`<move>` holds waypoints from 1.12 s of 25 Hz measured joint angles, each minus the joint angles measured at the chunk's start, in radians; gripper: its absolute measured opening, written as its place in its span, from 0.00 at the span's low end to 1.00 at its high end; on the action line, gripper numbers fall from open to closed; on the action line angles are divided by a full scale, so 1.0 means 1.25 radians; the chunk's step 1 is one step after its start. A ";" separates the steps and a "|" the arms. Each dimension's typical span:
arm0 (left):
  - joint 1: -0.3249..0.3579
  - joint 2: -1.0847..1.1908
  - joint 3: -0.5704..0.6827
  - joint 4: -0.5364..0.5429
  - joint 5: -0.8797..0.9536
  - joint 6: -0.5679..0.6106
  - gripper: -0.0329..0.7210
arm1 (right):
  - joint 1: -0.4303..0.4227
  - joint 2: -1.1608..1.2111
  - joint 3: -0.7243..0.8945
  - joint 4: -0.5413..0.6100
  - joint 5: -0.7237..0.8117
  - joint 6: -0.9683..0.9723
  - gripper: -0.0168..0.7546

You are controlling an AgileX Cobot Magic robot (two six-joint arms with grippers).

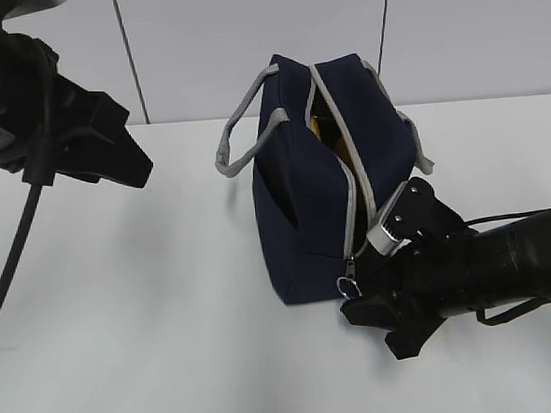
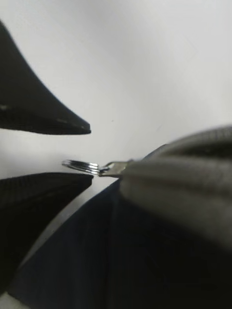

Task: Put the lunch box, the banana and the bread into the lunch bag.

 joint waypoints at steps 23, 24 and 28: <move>0.000 0.000 0.000 0.000 0.000 0.000 0.56 | 0.000 -0.045 0.000 -0.038 -0.055 0.148 0.02; 0.000 0.000 0.000 0.000 0.000 0.000 0.56 | 0.000 -0.051 0.000 -0.048 -0.060 0.162 0.02; 0.000 0.000 0.000 0.002 -0.002 0.000 0.56 | 0.000 -0.069 0.000 -0.135 -0.068 0.265 0.02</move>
